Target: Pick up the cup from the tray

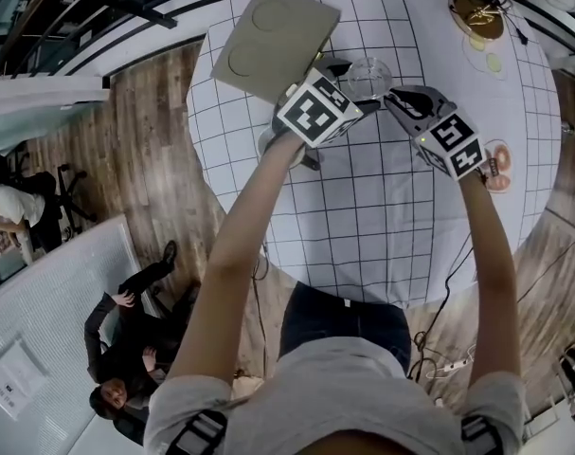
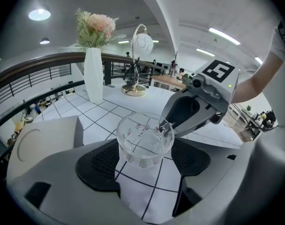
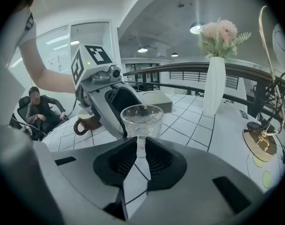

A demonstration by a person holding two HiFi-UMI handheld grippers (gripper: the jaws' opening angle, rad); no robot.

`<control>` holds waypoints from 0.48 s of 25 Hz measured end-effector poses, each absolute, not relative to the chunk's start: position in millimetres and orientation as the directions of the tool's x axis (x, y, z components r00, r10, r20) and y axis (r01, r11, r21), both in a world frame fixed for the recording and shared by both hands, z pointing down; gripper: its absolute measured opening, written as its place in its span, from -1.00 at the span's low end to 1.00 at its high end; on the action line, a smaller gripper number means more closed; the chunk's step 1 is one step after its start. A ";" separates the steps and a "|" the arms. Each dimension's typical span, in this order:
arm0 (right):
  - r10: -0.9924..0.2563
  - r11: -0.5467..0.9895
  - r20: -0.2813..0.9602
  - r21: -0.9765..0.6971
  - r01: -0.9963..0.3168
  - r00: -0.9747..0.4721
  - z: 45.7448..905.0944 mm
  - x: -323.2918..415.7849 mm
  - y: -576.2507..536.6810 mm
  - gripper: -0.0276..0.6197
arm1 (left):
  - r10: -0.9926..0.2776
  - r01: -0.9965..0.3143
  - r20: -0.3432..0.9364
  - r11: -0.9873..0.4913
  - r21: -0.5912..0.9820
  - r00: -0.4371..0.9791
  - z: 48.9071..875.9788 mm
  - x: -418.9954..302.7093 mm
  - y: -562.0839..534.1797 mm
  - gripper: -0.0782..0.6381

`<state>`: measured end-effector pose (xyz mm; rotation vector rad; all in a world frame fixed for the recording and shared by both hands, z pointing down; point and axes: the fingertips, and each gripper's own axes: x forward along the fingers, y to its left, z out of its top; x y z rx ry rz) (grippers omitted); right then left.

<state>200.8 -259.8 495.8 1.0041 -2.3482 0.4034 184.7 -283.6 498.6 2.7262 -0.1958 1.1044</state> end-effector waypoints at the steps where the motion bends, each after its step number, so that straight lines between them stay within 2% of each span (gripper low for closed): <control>1: -0.566 0.678 0.596 -0.057 -0.733 -0.570 499.1 200.9 -260.6 -0.76 | -0.046 -0.197 0.710 -0.972 0.132 0.703 502.2 184.6 -284.2 0.22; 12: -0.555 0.679 0.598 -0.075 -0.730 -0.578 524.1 196.4 -260.6 -0.76 | -0.034 -0.201 0.777 -0.972 0.120 0.629 526.0 179.3 -284.9 0.22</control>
